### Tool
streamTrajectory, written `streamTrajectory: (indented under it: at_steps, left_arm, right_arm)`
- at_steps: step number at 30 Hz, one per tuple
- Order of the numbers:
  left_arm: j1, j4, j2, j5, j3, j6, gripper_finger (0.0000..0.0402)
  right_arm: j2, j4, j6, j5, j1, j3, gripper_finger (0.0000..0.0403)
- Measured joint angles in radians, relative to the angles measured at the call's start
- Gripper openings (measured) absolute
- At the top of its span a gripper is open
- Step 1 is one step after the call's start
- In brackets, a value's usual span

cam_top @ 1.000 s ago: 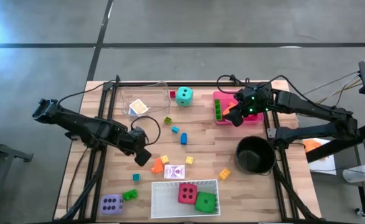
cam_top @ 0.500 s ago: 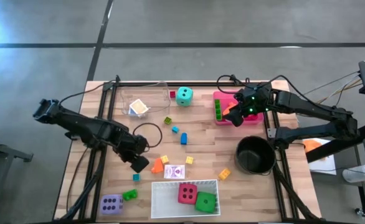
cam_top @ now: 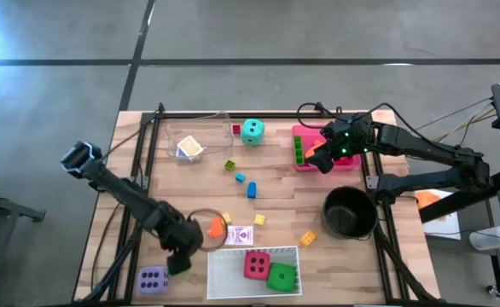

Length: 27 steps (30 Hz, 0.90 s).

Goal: Pick & Place Toys
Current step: Put the green game piece into the red bin

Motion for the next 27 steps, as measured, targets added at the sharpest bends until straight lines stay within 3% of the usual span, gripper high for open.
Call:
streamTrajectory:
  at_steps: [4,9,16,22,27]
  left_arm:
    - [-0.06,0.002,0.078,0.0,0.013,0.045,0.0259]
    - [-0.078,-0.002,0.149,-0.005,-0.008,-0.029,0.0259]
    - [-0.087,0.048,0.171,-0.004,-0.022,0.021,0.0259]
    - [-0.155,0.141,0.17,-0.122,-0.026,0.031,0.0259]
    - [-0.252,0.146,0.152,-0.278,-0.03,-0.095,0.0259]
  right_arm:
    - [0.0,0.0,0.0,0.0,0.0,0.0,0.0331]
    - [0.0,0.0,0.0,0.0,0.0,0.0,0.0331]
    - [0.0,0.0,0.0,-0.001,0.0,0.0,0.0331]
    - [0.0,0.0,0.0,-0.006,0.0,0.0,0.0331]
    - [0.0,0.0,0.0,-0.006,0.0,0.0,0.0331]
